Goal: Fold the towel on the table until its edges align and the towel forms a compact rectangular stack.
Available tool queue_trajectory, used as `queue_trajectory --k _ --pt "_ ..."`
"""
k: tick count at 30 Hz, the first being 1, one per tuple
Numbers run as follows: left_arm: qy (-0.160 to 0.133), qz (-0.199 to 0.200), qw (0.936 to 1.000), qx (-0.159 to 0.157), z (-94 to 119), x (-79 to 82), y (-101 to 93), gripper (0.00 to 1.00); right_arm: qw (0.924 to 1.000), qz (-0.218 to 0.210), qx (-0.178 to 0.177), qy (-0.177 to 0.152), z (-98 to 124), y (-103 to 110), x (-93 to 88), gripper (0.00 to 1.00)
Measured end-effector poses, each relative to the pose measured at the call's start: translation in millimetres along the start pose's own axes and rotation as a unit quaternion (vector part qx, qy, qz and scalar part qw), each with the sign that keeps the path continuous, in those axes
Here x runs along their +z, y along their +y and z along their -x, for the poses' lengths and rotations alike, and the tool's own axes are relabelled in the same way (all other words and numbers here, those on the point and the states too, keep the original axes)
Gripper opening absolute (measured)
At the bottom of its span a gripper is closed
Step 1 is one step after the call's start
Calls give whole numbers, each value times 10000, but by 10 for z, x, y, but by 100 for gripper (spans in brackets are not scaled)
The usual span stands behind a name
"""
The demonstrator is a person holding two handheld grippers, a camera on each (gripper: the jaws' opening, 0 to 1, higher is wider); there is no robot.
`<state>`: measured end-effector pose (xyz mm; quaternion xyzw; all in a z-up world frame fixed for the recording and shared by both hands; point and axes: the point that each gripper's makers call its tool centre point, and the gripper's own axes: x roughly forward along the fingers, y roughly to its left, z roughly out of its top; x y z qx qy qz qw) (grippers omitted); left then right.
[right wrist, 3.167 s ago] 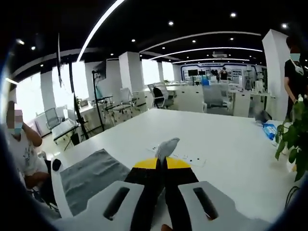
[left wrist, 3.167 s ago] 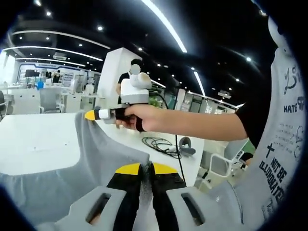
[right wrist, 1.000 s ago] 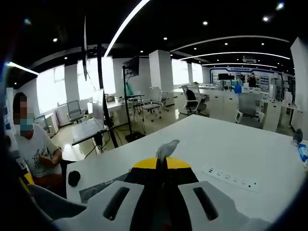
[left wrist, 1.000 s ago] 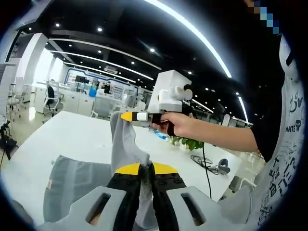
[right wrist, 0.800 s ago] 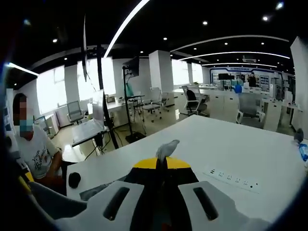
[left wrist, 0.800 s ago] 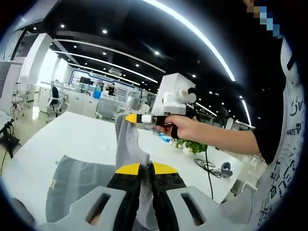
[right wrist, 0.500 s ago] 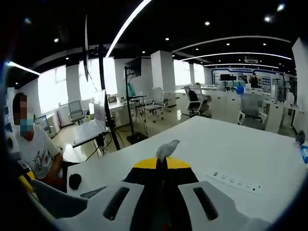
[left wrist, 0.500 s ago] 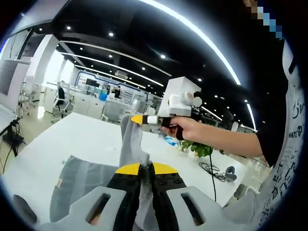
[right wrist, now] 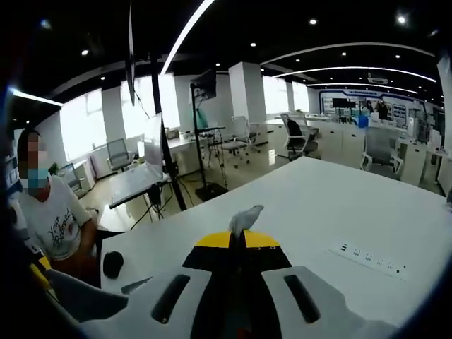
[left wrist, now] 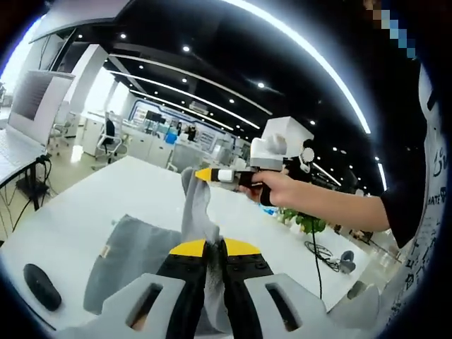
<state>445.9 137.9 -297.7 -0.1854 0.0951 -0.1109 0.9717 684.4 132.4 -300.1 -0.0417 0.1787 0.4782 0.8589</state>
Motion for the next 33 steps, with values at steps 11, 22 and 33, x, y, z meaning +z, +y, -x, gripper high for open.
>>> queue_trajectory --k 11,22,33 --pt "30 206 9993 314 71 -87 308 8 9994 -221 156 207 -407 235 -205 1" --pt "32 760 9919 1021 135 -319 715 7 9979 -340 250 483 -686 329 -488 1" --pt "107 846 9867 1383 158 -513 987 5 9964 -420 264 688 -991 371 -677 1"
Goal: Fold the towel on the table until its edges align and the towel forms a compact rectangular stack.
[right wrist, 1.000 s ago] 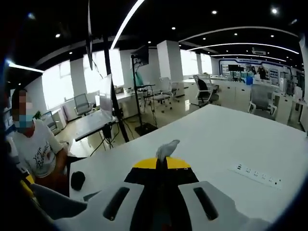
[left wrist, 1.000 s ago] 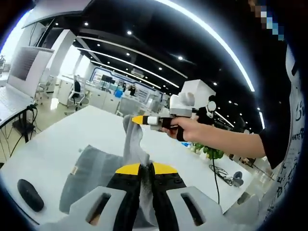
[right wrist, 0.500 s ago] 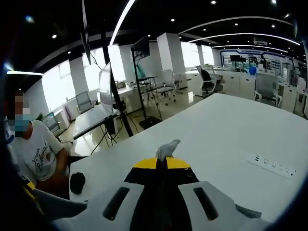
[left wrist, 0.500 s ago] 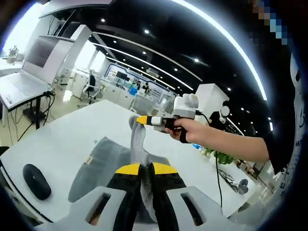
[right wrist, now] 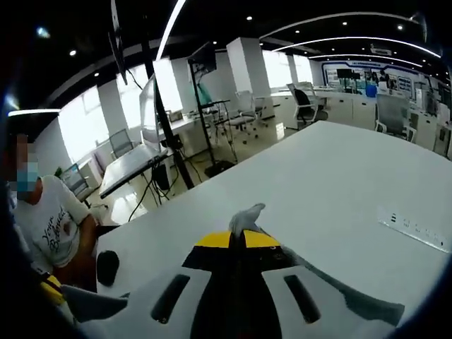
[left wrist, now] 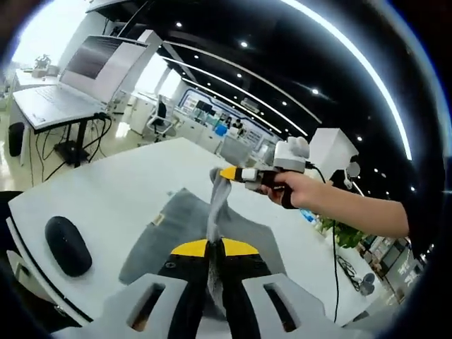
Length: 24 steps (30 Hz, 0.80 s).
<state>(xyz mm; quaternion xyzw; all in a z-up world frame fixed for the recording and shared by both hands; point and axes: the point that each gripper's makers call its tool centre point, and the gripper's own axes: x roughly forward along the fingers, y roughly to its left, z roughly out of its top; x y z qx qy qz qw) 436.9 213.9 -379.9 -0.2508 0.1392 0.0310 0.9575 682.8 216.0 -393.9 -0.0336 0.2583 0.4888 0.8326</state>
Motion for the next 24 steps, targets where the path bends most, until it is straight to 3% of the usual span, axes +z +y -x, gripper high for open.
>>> queue_trajectory --k 4,9,11,17,24 --pt "-122 47 9995 298 -52 -17 148 5 9997 200 -133 -13 -148 4 -58 1" --pt "-79 54 9985 535 -101 -107 309 5 9997 138 -187 101 -299 28 -177 1" --pt "-210 128 9968 766 -85 -115 404 5 9997 124 -175 134 -382 16 -214 1" --pt "-85 338 9940 1036 -122 -323 597 5 9994 137 -141 300 -548 94 -362 2" --pt "85 493 9908 1258 -146 -488 773 5 9989 243 -88 386 -659 128 -416 4"
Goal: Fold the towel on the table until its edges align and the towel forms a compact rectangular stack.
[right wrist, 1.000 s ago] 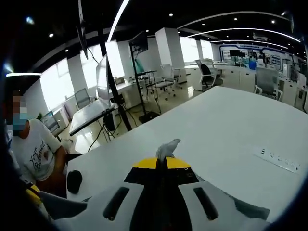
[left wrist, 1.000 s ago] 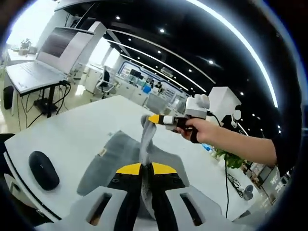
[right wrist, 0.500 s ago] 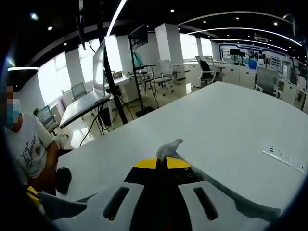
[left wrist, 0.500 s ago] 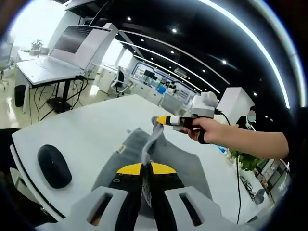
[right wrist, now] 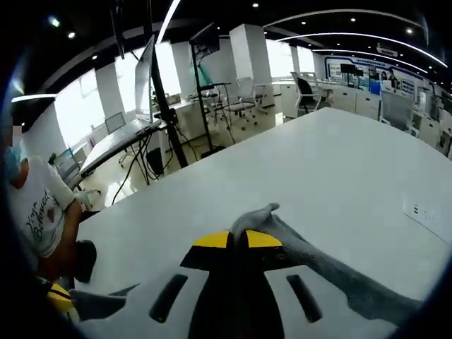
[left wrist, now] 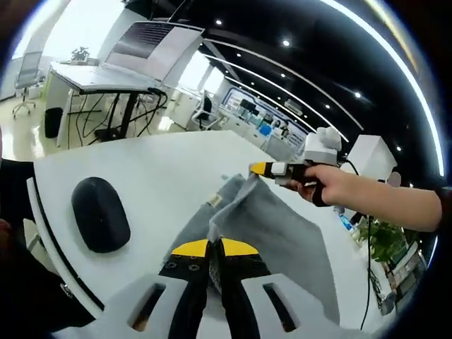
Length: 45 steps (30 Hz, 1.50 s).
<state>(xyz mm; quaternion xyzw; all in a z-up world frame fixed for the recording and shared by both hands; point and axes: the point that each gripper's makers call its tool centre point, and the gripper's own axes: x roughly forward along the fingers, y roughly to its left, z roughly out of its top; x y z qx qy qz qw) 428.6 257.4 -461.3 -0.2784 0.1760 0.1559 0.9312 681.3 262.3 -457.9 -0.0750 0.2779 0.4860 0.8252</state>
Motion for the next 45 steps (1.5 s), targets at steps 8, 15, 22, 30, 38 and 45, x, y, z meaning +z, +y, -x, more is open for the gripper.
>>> queue_trajectory --k 8,15,22,30,38,45 --pt "241 -5 9996 117 -39 -74 126 6 9996 253 142 -2 -60 16 24 6" --pt "258 15 9989 397 -4 -44 186 10 9991 422 52 -1 82 -31 48 15" --pt "153 -292 9981 522 30 66 182 24 9992 393 -53 -26 128 -157 77 17" --pt "195 -611 9969 448 29 81 83 35 9991 409 -99 -30 214 -204 56 19" --pt "417 -970 9938 358 6 -25 -73 50 9985 511 -159 78 373 -353 -50 22" --pt "563 -1216 9909 155 -20 -72 -209 61 9982 549 -115 228 467 -507 -182 23"
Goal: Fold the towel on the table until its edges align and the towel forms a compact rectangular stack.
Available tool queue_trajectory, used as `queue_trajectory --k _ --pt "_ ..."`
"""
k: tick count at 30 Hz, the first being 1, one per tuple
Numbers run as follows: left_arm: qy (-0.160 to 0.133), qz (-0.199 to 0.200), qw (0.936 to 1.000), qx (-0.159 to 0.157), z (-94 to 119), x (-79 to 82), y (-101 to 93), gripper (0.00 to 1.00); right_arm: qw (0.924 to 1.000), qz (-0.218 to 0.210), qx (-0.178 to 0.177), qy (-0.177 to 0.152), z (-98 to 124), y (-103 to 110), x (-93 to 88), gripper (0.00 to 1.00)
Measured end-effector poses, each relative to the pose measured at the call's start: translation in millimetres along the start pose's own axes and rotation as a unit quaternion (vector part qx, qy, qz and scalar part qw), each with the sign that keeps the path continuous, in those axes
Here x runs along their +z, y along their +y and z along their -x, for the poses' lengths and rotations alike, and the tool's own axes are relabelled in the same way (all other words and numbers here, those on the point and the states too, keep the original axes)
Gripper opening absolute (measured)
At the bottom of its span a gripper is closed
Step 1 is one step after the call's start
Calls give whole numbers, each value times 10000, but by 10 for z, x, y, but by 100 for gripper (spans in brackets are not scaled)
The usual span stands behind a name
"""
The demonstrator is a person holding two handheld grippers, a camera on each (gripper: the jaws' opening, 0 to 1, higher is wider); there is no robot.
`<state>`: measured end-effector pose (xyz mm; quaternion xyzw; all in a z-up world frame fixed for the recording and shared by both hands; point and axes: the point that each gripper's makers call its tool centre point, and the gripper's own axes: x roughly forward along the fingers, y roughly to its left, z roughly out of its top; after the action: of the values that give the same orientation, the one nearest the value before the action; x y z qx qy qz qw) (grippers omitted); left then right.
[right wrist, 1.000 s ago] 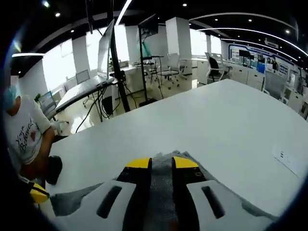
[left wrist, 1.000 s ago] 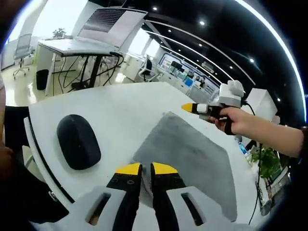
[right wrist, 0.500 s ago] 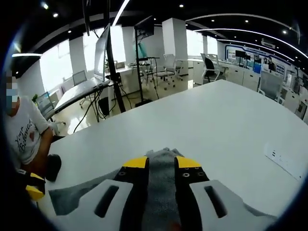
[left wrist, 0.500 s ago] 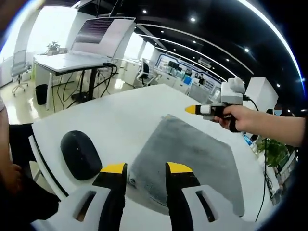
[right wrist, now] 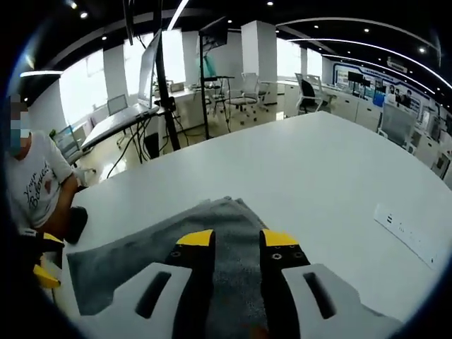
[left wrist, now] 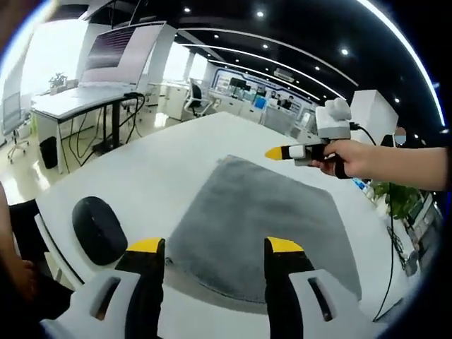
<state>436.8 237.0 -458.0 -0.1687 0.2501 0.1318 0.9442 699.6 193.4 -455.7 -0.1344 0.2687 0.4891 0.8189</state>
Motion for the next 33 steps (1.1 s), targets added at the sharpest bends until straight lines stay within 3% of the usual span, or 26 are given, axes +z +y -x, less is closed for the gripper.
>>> queue_trajectory --k 9,16,33 --pt "96 -350 9984 -435 13 -31 -395 66 10000 1 -18 3 316 -173 -26 25" --pt "334 -719 9930 -871 38 -142 -782 69 9999 -20 -110 30 546 -354 -113 24" --pt "908 -1404 9684 -1848 46 -608 -1621 69 9982 -270 -488 208 1104 -926 -546 23"
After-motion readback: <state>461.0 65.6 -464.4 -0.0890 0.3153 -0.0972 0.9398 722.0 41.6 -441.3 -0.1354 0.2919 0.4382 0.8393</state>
